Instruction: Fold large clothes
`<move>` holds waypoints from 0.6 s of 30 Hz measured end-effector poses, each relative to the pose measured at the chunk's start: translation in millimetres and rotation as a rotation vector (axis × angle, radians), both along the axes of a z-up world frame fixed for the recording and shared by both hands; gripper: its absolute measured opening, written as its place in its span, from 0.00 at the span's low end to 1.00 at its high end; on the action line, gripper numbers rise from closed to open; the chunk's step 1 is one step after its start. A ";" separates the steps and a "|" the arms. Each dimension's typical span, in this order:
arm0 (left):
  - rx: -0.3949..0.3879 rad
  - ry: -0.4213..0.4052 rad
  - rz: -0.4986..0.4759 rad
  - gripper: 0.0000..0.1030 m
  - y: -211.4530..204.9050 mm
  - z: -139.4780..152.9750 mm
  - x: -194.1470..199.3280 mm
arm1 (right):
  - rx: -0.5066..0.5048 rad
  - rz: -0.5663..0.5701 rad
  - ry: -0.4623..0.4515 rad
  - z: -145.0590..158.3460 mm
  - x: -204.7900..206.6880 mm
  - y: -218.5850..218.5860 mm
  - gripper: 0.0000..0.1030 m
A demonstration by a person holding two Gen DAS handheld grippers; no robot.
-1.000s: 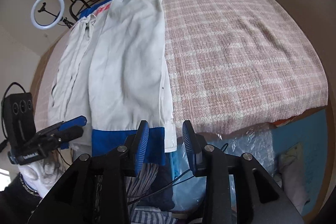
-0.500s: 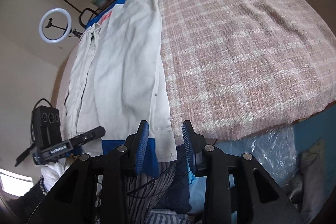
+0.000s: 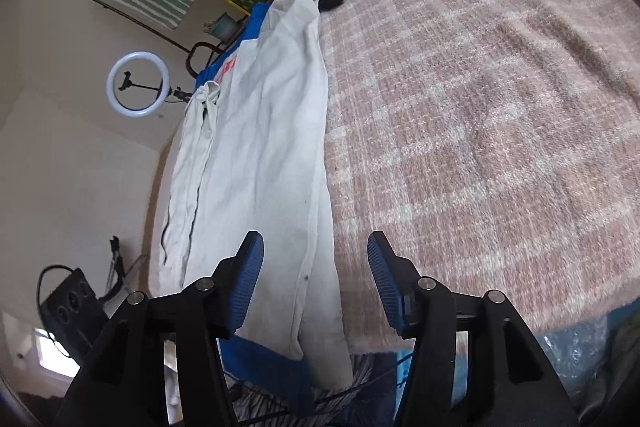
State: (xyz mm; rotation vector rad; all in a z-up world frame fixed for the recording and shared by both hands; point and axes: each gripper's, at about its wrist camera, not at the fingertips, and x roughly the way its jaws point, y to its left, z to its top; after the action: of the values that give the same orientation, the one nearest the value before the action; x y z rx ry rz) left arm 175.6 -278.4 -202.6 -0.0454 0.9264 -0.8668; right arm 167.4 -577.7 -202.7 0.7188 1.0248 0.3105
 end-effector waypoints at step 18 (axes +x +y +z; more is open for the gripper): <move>-0.057 0.074 0.090 0.19 5.0 -29.7 3.1 | 0.034 0.046 0.088 -16.7 9.9 41.5 0.04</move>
State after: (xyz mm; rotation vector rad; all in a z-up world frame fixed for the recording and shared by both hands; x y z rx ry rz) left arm 178.7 -273.4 -232.3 -0.1686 0.9613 -0.8120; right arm 177.3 -536.2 -219.4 0.7453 1.1226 0.3388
